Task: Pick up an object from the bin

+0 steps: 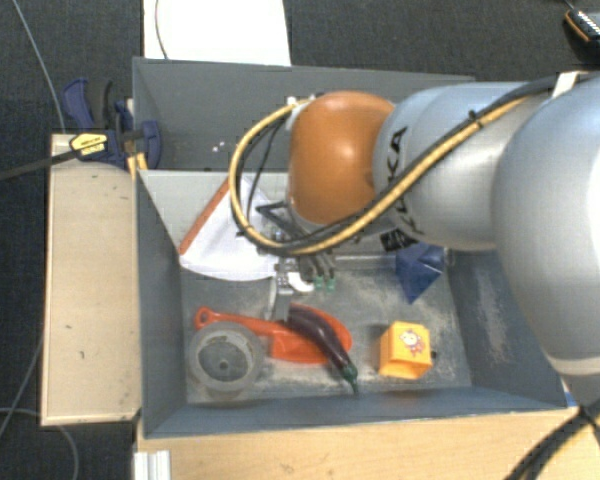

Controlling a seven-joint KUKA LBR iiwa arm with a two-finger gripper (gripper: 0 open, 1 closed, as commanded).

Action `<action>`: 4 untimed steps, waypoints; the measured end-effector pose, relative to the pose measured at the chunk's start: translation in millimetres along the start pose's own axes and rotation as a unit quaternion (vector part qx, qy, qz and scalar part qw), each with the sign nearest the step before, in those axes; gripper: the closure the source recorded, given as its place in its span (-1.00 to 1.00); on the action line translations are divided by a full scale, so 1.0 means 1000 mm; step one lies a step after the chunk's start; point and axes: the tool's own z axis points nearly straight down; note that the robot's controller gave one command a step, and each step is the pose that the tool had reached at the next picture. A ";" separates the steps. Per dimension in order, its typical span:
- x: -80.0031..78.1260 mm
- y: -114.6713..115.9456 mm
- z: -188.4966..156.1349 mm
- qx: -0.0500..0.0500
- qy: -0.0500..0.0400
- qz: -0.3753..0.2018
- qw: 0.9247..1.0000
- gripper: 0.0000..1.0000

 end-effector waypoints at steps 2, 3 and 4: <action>-0.007 -0.003 0.013 0.000 0.001 0.008 1.000 -1.00; 0.005 -0.061 0.071 0.001 0.000 -0.001 1.000 -1.00; 0.017 -0.060 0.075 -0.002 -0.004 -0.043 0.999 -1.00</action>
Offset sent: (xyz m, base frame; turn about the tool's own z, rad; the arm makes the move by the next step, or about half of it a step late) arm 0.0039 0.0013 -0.0044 0.0129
